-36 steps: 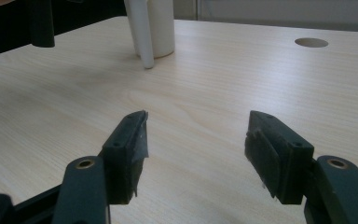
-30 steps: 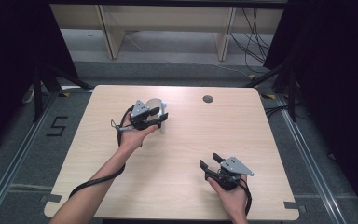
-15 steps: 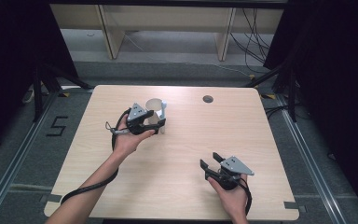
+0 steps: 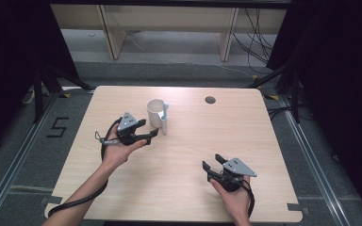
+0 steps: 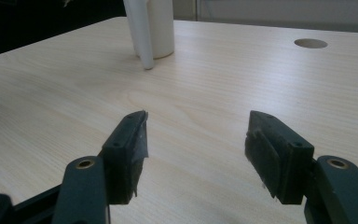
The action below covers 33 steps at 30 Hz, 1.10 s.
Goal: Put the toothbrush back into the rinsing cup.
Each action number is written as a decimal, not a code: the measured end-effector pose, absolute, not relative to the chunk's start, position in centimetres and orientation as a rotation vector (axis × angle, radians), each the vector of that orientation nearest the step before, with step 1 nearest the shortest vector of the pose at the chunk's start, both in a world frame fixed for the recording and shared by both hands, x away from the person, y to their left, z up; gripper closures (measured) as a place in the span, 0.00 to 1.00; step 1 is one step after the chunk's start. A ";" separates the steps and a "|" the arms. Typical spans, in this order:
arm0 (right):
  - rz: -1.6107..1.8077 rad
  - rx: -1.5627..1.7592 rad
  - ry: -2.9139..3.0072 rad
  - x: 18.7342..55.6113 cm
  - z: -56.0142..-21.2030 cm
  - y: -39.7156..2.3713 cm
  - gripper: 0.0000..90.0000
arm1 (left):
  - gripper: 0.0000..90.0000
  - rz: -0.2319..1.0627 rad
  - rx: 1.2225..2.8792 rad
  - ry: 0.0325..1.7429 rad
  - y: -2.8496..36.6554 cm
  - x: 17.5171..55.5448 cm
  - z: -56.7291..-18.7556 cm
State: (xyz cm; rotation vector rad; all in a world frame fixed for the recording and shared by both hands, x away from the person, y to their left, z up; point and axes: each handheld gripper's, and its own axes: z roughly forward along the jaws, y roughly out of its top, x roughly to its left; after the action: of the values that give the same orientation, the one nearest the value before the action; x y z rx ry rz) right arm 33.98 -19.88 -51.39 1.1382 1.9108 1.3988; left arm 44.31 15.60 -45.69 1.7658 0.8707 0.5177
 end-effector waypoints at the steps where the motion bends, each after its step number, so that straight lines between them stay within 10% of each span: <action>1: 1.399 1.140 1.910 34.0 -51.4 -19.9 0.44 | 0.35 0.516 1.766 0.873 15.9 44.1 -45.8; 33: 1.391 1.141 1.917 33.9 -51.2 -20.0 0.44 | 0.36 0.549 1.693 0.914 22.6 35.7 -50.8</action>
State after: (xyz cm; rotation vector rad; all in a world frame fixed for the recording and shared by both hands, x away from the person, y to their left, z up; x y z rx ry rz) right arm 33.89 -19.99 -51.22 1.1406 1.9167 1.3913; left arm 35.74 22.56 -50.80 1.6928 0.9140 0.5489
